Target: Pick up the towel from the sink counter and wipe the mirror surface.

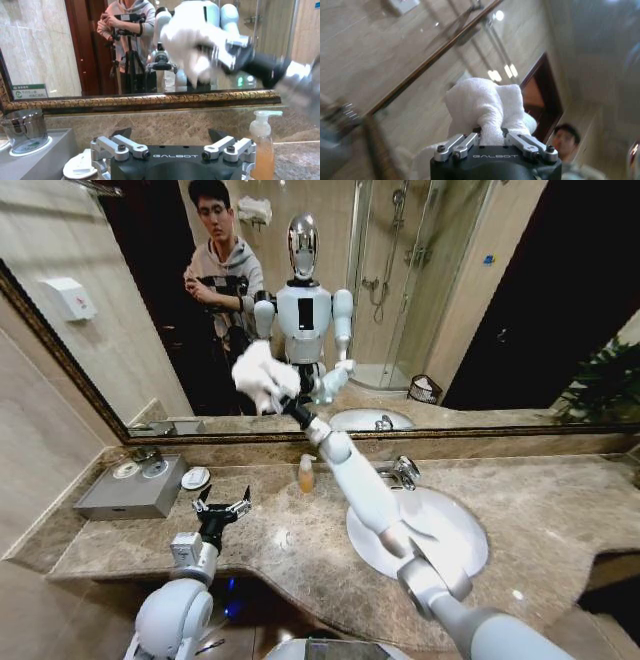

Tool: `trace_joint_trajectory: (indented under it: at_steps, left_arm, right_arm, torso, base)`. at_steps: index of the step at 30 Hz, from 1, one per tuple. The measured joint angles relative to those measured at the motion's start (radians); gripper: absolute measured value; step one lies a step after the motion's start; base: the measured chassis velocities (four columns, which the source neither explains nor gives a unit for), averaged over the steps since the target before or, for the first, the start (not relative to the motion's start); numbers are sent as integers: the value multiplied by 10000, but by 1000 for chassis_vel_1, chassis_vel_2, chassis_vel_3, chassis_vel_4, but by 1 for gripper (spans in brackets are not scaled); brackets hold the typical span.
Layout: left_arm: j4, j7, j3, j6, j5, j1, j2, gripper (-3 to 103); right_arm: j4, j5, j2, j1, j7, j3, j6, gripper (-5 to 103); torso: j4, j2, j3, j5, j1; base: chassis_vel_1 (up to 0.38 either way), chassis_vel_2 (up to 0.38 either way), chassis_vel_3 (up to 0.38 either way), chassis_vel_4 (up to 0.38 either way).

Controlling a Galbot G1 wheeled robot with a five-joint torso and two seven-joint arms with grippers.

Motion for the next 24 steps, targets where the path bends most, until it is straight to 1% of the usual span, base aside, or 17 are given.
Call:
trace_joint_trajectory:
  at_steps: [3, 8, 13, 17, 20, 24]
  left_arm:
    - [0, -1, 0, 0, 0, -1, 0, 100]
    - [0, 0, 0, 0, 0, 0, 0, 100]
    - [0, 0, 0, 0, 0, 0, -1, 100]
    - [0, -1, 0, 0, -1, 0, -1, 100]
    - [0, -1, 0, 0, 0, -1, 0, 100]
    - [0, -1, 0, 0, 0, 0, 0, 100]
  right_arm:
    - [-467, 0, -1, -157, -62, -16, 54, 14]
    - [-402, 42, -3, 136, 0, 133, 7, 14]
    - [642, 387, 0, 1048, 308, 193, -312, 14]
    - [1001, 561, 0, 1361, 346, 100, -465, 14]
    - [940, 584, 0, 1262, 322, -77, -482, 14]
    - [377, 462, -1, 645, 234, -274, -345, 14]
  torso:
    - [1, 0, 0, -1, 0]
    - [1, 0, 2, -5, -1]
    - [0, 2, -1, 0, -2]
    - [-4, 2, -2, 0, 0]
    - [-2, 2, -2, 0, 2]
    - [2, 1, 0, 0, 1]
  base:
    - [0, 0, 0, 0]
    - [0, 0, 0, 0]
    - [0, 0, 0, 0]
    - [0, 0, 0, 0]
    - [0, 0, 0, 0]
    - [0, 0, 0, 0]
